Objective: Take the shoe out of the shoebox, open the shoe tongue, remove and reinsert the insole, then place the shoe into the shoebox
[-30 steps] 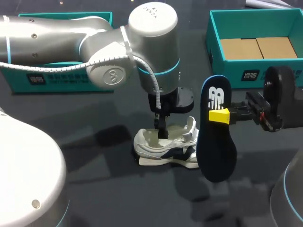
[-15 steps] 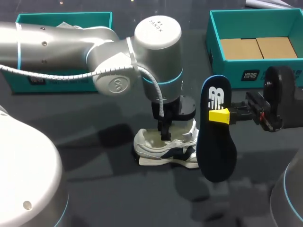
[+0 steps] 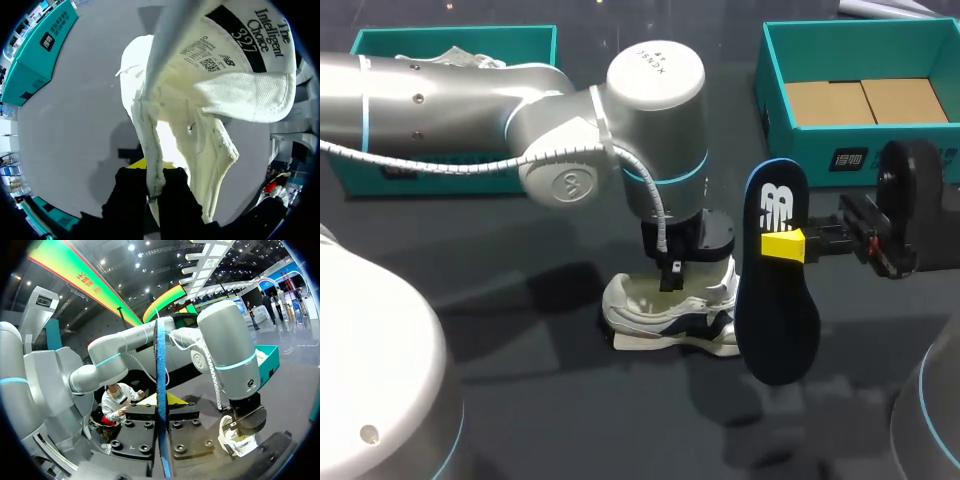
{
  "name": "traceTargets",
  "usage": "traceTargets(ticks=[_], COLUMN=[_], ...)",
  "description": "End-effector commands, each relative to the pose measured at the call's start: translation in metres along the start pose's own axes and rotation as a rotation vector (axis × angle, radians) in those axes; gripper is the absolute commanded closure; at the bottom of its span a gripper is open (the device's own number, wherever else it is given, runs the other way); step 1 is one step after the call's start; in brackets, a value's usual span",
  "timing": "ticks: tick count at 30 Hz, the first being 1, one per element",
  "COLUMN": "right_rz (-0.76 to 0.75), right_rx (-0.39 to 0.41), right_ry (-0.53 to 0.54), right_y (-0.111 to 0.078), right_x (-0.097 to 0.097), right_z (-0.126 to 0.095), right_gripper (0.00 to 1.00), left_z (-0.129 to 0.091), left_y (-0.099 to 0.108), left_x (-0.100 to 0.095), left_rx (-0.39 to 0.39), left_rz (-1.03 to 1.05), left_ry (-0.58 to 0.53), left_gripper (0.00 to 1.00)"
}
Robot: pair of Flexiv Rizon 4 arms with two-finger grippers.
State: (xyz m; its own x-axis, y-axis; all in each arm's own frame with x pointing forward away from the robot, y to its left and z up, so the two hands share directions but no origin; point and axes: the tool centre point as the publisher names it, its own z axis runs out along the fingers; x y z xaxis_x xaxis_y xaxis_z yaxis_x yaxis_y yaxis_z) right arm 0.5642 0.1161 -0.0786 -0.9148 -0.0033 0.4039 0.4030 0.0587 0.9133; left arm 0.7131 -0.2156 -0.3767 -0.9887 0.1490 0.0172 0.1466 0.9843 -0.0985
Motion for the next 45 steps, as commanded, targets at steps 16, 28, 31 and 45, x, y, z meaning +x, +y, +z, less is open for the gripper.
traceTargets(ticks=[16, 28, 31, 45], right_rz=[0.000, 0.000, 0.000, 0.000], right_rx=[-0.002, -0.002, -0.002, -0.002], right_ry=[-0.012, -0.012, -0.012, -0.012], right_y=[-0.001, -0.001, -0.001, -0.001], right_x=[0.006, 0.006, 0.006, 0.006], right_z=[-0.001, -0.001, -0.001, -0.001], right_gripper=[1.00, 1.00, 1.00, 1.00], left_z=[-0.034, -0.067, -0.067, -0.068], left_y=[-0.007, -0.018, -0.018, -0.022], left_x=[-0.009, -0.008, -0.008, -0.013], left_rx=[0.076, 0.037, 0.037, 0.126], left_rz=[0.223, 0.663, 0.663, 1.095], left_ry=[0.100, 0.046, 0.046, 0.052], left_gripper=[1.00, 1.00, 1.00, 1.00])
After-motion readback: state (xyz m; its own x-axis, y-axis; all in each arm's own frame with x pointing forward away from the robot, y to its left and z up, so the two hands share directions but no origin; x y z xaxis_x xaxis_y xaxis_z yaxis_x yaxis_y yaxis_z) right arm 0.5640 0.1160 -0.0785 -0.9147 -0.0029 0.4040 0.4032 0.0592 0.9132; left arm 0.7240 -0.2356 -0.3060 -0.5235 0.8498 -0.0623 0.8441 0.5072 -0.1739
